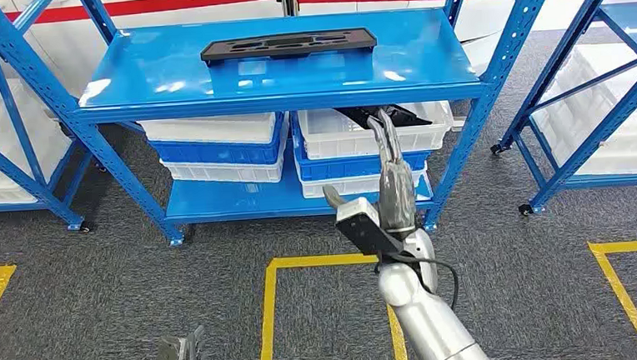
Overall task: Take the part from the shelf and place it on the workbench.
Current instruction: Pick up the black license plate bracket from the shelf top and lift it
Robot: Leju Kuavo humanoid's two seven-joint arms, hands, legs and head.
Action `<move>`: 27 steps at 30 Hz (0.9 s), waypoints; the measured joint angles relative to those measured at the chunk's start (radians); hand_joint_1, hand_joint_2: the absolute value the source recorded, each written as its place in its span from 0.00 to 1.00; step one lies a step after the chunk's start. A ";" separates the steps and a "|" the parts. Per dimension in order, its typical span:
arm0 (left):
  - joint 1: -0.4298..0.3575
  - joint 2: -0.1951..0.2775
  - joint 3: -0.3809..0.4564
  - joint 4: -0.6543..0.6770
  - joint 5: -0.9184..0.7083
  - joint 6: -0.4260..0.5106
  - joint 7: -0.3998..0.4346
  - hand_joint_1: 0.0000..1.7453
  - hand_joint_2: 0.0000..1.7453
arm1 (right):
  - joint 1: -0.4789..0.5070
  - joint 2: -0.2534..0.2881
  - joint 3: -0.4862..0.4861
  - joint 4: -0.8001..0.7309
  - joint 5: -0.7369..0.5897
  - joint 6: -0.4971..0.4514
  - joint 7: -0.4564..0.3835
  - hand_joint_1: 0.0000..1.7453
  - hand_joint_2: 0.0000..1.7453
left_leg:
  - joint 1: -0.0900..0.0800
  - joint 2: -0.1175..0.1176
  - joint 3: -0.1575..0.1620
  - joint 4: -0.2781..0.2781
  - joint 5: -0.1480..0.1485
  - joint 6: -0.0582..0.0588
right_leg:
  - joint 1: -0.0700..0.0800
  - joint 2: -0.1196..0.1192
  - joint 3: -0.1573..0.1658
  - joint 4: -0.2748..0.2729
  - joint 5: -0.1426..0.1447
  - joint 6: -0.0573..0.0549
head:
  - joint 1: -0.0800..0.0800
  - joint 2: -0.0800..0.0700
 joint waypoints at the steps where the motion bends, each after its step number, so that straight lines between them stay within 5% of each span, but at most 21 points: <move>1: -0.003 0.000 0.000 0.000 0.000 -0.001 0.001 0.00 0.00 | -0.011 0.000 0.002 -0.008 0.002 0.010 0.009 0.00 1.00 | 0.000 0.000 0.000 0.000 0.000 0.000 | 0.000 0.000 0.000 0.000 0.000 0.000 | 0.000 0.000; 12: -0.047 0.000 -0.001 -0.008 -0.010 0.010 0.005 0.00 0.00 | -0.234 0.000 0.016 -0.049 -0.071 0.241 0.174 0.00 1.00 | 0.000 0.000 0.000 0.000 0.000 0.000 | 0.000 0.000 0.000 0.000 0.000 0.000 | 0.000 0.000; 20: -0.049 0.010 0.000 -0.027 0.004 0.010 0.004 0.00 0.00 | -0.252 -0.009 0.008 -0.048 -0.197 0.317 0.185 0.00 1.00 | 0.000 0.000 -0.002 0.000 0.000 0.000 | 0.000 0.000 -0.001 0.000 0.000 0.000 | 0.000 0.000; 25: -0.051 0.024 0.001 -0.038 0.027 0.009 0.001 0.00 0.00 | -0.260 -0.014 0.000 -0.042 -0.251 0.340 0.170 0.00 1.00 | 0.004 0.005 0.006 -0.022 0.016 0.021 | -0.004 -0.004 -0.008 -0.004 0.005 0.015 | -0.001 0.000; 27: -0.053 0.026 0.001 -0.041 0.036 0.013 0.000 0.00 0.00 | -0.267 -0.015 -0.002 -0.039 -0.260 0.340 0.164 0.00 1.00 | 0.012 0.014 0.018 -0.048 0.030 0.031 | -0.002 -0.020 -0.044 0.056 -0.018 0.012 | 0.001 0.000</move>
